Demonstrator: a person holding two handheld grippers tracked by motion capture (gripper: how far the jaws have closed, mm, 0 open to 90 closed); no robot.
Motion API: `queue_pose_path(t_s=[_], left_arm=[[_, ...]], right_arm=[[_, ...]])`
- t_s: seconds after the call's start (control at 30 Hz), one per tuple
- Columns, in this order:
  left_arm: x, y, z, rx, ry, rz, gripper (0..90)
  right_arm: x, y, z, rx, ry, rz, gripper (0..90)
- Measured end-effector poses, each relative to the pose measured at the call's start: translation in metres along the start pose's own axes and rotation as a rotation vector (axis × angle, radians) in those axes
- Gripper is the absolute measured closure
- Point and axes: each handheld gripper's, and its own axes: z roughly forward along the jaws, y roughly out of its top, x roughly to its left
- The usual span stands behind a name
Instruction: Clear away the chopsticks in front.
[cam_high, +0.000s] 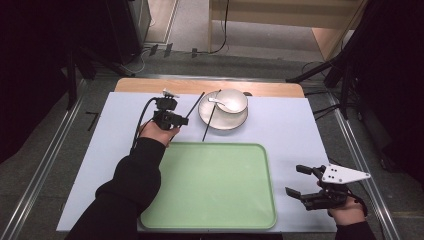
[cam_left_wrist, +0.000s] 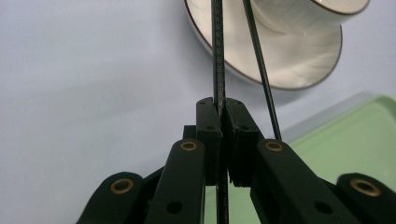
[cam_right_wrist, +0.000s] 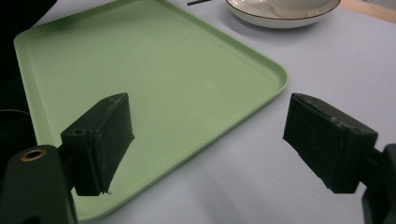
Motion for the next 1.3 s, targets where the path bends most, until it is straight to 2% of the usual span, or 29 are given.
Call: queue_pose_path(t_s=[0.13,0.23,0.27,0.37,0.43,0.77,0.97,1.07,1.17,1.3], left_arm=[[0.004,-0.018,-0.013,-0.015,-0.016,0.002,86.0],[0.007,-0.038,-0.020,-0.041,-0.030,-0.017,86.0],[0.009,-0.046,-0.021,-0.044,-0.025,-0.019,86.0],[0.010,-0.058,-0.025,-0.027,-0.007,-0.013,86.0],[0.011,-0.066,-0.032,-0.035,-0.013,-0.026,86.0],[0.000,-0.110,-0.058,-0.039,-0.018,-0.039,86.0],[-0.008,-0.136,-0.065,-0.002,-0.019,-0.044,86.0],[-0.011,-0.150,-0.065,0.009,0.000,-0.050,86.0],[-0.013,-0.160,-0.064,0.025,0.018,-0.051,86.0],[-0.015,-0.168,-0.055,0.073,0.031,-0.062,85.9]], right_arm=[[0.000,0.000,0.000,0.004,-0.003,0.001,16.3],[0.000,0.000,0.000,0.002,-0.003,0.002,16.3],[0.000,0.000,0.000,-0.003,-0.002,0.002,16.3],[0.000,0.001,0.001,-0.002,0.003,0.000,16.3],[0.000,0.002,0.002,-0.002,0.006,-0.001,16.3],[-0.002,0.007,0.010,0.000,0.023,-0.017,16.3],[-0.003,0.010,0.014,0.006,0.033,-0.025,16.3],[-0.003,0.011,0.016,0.004,0.036,-0.028,16.3],[-0.003,0.012,0.017,0.006,0.039,-0.029,16.3],[-0.004,0.012,0.017,0.004,0.040,-0.030,16.3]])
